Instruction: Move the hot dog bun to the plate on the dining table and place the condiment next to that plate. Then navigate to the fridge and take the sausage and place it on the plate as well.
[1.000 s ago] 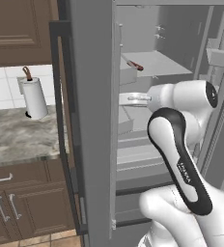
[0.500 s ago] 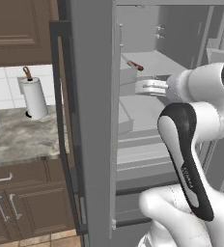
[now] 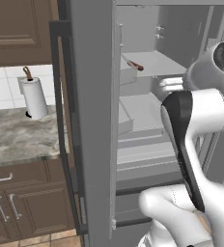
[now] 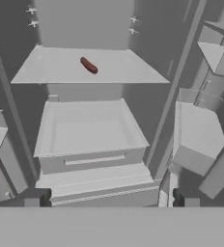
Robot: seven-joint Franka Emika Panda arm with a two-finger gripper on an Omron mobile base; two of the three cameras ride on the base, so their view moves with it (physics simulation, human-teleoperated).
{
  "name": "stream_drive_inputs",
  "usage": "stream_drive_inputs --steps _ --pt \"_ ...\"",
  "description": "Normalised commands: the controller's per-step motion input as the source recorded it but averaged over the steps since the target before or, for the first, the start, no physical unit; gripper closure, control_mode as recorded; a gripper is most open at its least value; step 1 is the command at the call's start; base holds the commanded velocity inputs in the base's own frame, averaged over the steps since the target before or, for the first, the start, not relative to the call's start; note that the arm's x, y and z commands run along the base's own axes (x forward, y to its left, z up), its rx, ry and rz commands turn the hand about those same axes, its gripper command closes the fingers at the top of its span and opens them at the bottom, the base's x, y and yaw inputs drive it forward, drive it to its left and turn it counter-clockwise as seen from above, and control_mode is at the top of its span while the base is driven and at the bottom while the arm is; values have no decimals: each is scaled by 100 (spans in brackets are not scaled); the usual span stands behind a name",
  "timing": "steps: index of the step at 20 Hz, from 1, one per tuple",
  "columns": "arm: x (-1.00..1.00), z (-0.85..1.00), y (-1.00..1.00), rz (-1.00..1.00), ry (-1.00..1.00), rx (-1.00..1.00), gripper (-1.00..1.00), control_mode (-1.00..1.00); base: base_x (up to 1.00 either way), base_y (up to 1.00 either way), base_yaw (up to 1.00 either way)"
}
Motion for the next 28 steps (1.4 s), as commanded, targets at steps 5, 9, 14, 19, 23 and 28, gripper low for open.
stream_drive_inputs --steps 5,9,14,19,23,28 --pt "-14 -15 -3 -1 2 -5 -100 -100 0 0 0" --pt "-27 -2 -28 1 5 10 -100 -100 0 0 0" --pt "-31 -15 -34 1 9 15 -100 -100 0 0 0" --pt "-3 -5 -21 0 4 9 -100 100 4 -3 0" --pt "0 0 0 0 0 0 -100 100 35 -11 0" --pt "0 0 0 0 0 0 -100 100 38 5 0"
